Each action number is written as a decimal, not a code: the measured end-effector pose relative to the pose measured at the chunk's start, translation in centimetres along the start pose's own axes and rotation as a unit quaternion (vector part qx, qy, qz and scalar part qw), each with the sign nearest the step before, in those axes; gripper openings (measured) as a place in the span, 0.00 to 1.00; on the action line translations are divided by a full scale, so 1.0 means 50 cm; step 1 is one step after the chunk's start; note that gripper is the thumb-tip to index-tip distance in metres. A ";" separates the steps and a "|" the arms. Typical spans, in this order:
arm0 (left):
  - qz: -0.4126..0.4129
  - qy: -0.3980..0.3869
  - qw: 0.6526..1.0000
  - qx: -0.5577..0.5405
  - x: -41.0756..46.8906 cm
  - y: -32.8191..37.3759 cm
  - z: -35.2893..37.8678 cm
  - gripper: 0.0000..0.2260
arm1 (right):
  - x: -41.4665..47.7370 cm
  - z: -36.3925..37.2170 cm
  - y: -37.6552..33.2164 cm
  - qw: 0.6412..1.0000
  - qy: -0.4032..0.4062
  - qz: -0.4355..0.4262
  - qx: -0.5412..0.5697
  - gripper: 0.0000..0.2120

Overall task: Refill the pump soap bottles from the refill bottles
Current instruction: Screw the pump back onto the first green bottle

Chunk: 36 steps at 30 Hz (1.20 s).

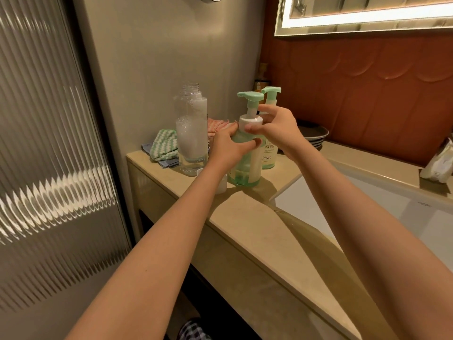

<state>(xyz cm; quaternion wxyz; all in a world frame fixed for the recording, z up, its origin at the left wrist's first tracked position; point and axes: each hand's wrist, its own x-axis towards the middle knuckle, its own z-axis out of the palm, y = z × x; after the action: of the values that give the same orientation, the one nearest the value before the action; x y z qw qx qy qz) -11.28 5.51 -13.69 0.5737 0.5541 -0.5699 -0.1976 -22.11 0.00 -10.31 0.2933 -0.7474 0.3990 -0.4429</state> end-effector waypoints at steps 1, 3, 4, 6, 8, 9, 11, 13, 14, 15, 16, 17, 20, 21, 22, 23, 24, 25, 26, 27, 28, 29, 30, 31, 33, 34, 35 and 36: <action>0.003 0.001 1.000 0.001 0.000 0.000 -0.001 0.21 | 0.001 0.004 -0.003 0.999 0.026 -0.007 -0.023 0.32; 0.007 0.003 1.000 0.005 0.001 0.000 -0.001 0.20 | 0.003 0.018 -0.006 0.995 0.072 -0.016 -0.065 0.31; 0.006 0.005 1.000 0.007 0.002 -0.001 0.000 0.20 | 0.003 0.023 -0.006 0.993 0.081 -0.016 -0.079 0.31; -0.004 0.005 1.000 0.001 0.001 0.000 0.000 0.20 | 0.008 0.022 -0.001 0.998 0.050 0.002 -0.049 0.32; -0.009 0.000 1.000 -0.006 0.000 0.000 0.000 0.20 | 0.008 0.015 0.001 0.999 0.000 0.022 0.025 0.32; -0.004 -0.002 1.000 -0.005 0.001 -0.001 0.001 0.20 | 0.007 0.011 0.001 0.999 -0.001 0.019 0.027 0.32; 0.004 0.000 1.000 0.001 0.003 -0.002 0.001 0.20 | 0.005 0.016 -0.002 0.998 0.048 -0.003 -0.030 0.32; -0.004 0.006 1.000 0.003 0.005 -0.003 0.001 0.19 | 0.000 0.028 -0.008 0.992 0.099 -0.024 -0.071 0.32; -0.009 0.009 1.000 0.003 0.006 -0.004 0.000 0.20 | -0.001 0.033 -0.007 0.992 0.103 -0.025 -0.073 0.33; -0.012 0.009 1.000 0.003 0.006 -0.004 0.000 0.20 | -0.001 0.034 -0.005 0.994 0.089 -0.013 -0.056 0.34; -0.012 0.007 1.000 0.003 0.006 -0.003 -0.001 0.21 | 0.002 0.032 -0.003 0.998 0.063 0.010 -0.024 0.35; -0.010 0.004 1.000 0.003 0.005 -0.001 -0.002 0.21 | 0.002 0.028 0.000 0.999 0.031 0.035 0.018 0.35; -0.004 0.001 1.000 0.004 0.006 -0.002 -0.001 0.20 | 0.000 0.011 0.006 0.996 -0.004 0.051 0.072 0.33; -0.002 0.002 1.000 0.009 0.006 -0.002 -0.001 0.20 | -0.001 0.010 0.005 0.998 0.015 0.041 0.052 0.33; 0.000 0.003 1.000 0.014 0.006 -0.003 0.000 0.20 | -0.004 0.012 0.001 0.998 0.041 0.029 0.026 0.32; 0.002 0.007 1.000 0.017 0.006 -0.003 0.000 0.20 | -0.005 0.017 -0.004 0.998 0.068 0.015 -0.001 0.32; 0.003 0.011 1.000 0.019 0.007 -0.004 0.000 0.19 | -0.005 0.022 -0.007 0.996 0.090 0.002 -0.022 0.32; 0.002 0.012 1.000 0.020 0.007 -0.004 0.001 0.18 | -0.005 0.026 -0.007 0.994 0.100 -0.004 -0.037 0.32; 0.002 0.012 1.000 0.019 0.006 -0.002 0.001 0.18 | -0.003 0.026 -0.005 0.995 0.092 0.002 -0.035 0.33; 0.001 0.011 1.000 0.017 0.005 -0.001 0.000 0.19 | -0.001 0.023 -0.004 0.998 0.065 0.022 -0.006 0.34; 0.001 0.009 1.000 0.017 0.003 0.001 0.000 0.20 | -0.002 0.017 -0.004 0.997 0.025 0.049 0.045 0.35; 0.002 0.007 1.000 0.020 0.003 0.002 -0.001 0.21 | -0.003 0.011 -0.002 0.993 -0.011 0.069 0.098 0.37; 0.005 0.006 1.000 0.022 0.004 0.002 -0.002 0.21 | -0.005 0.008 0.002 0.990 -0.026 0.073 0.120 0.37; 0.008 0.004 1.000 0.025 0.004 0.003 -0.002 0.21 | -0.007 0.007 0.004 0.992 -0.015 0.064 0.110 0.37; 0.009 0.005 1.000 0.029 0.002 0.003 -0.002 0.20 | -0.012 0.012 0.001 0.996 0.053 0.042 0.053 0.35; 0.005 0.009 0.999 0.031 0.003 0.002 -0.001 0.20 | -0.012 0.016 -0.001 0.996 0.087 0.029 0.019 0.35; -0.002 0.014 0.999 0.035 0.003 0.003 -0.001 0.19 | -0.012 0.019 -0.001 0.994 0.107 0.019 -0.005 0.35; -0.006 0.016 0.999 0.037 0.003 0.003 -0.002 0.19 | -0.012 0.019 0.000 0.994 0.109 0.012 -0.017 0.36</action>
<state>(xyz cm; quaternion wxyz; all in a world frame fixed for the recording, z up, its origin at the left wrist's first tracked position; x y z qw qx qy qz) -11.23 5.47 -13.47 0.5606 0.5818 -0.5640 -0.1708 -21.42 0.56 -10.99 0.2408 -0.6949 0.4444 -0.5115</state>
